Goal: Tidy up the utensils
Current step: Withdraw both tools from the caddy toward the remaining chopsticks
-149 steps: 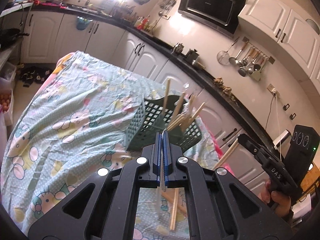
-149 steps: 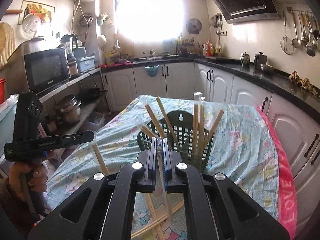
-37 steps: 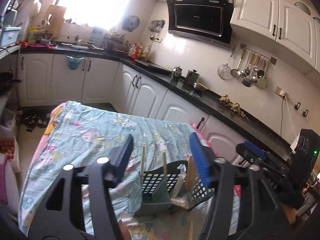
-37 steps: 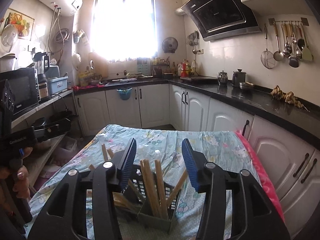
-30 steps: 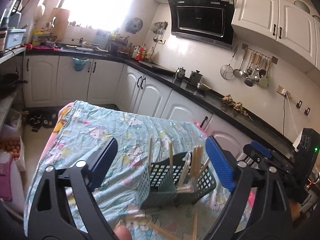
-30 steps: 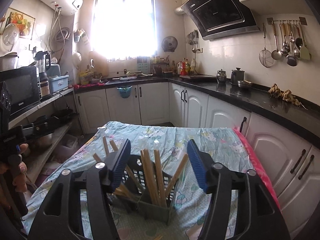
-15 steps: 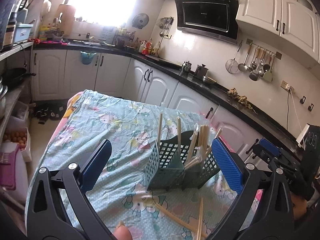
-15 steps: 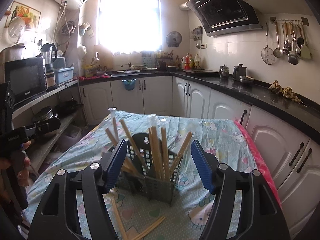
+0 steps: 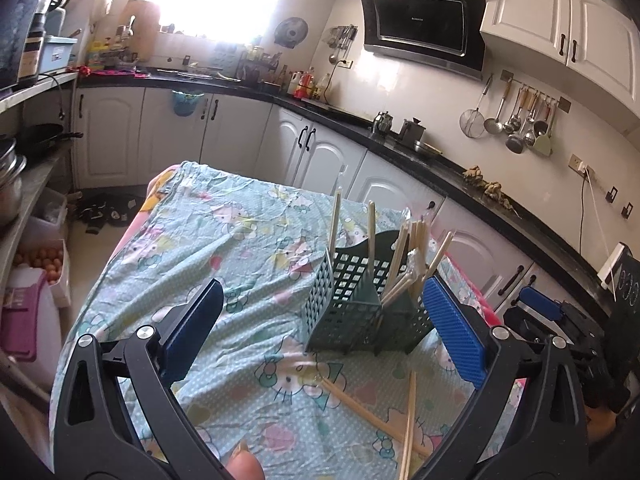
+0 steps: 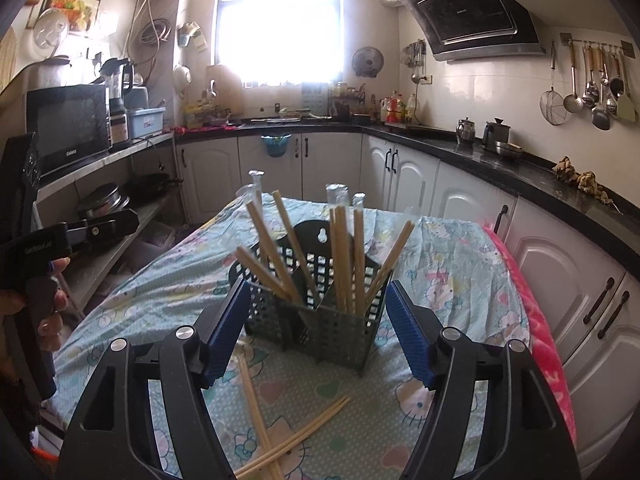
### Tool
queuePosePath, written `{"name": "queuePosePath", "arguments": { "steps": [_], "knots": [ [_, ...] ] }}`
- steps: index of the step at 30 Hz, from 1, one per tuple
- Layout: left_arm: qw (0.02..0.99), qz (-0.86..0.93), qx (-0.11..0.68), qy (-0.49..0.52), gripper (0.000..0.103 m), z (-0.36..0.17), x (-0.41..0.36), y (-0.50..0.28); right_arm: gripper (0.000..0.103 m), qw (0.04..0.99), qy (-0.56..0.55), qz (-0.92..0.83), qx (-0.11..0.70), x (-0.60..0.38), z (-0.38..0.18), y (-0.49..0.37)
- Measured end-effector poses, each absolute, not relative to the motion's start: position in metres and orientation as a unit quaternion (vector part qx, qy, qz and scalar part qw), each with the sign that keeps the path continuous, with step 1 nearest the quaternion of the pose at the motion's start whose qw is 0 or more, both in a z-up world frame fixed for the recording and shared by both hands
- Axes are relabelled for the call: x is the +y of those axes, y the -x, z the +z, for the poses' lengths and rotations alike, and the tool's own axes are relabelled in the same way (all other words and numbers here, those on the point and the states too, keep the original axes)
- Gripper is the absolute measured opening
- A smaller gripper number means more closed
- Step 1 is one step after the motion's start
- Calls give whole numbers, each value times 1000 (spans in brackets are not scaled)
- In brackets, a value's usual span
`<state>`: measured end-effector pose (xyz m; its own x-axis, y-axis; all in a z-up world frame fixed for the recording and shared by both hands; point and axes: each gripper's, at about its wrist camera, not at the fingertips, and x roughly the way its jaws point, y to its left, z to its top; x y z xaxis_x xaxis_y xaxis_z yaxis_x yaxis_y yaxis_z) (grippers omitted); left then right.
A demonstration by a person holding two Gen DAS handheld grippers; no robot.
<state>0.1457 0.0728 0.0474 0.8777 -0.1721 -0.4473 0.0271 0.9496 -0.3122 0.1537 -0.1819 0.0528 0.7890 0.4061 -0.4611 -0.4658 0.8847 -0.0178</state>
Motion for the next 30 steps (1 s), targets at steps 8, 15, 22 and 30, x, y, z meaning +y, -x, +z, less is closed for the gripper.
{"name": "queuePosePath", "arguments": {
  "steps": [8, 15, 22, 30],
  "knots": [
    [954, -49, 258, 142, 92, 33, 70, -137, 71, 936, 77, 237, 248, -179, 37, -148],
    [949, -47, 281, 137, 92, 15, 68, -133, 71, 928, 86, 238, 274, -177, 17, -144],
    [942, -55, 303, 136, 92, 1, 61, -132, 72, 923, 88, 234, 292, -179, 3, -146],
    [933, -66, 327, 136, 92, -16, 49, -135, 73, 920, 90, 224, 307, -184, -9, -151]
  ]
}}
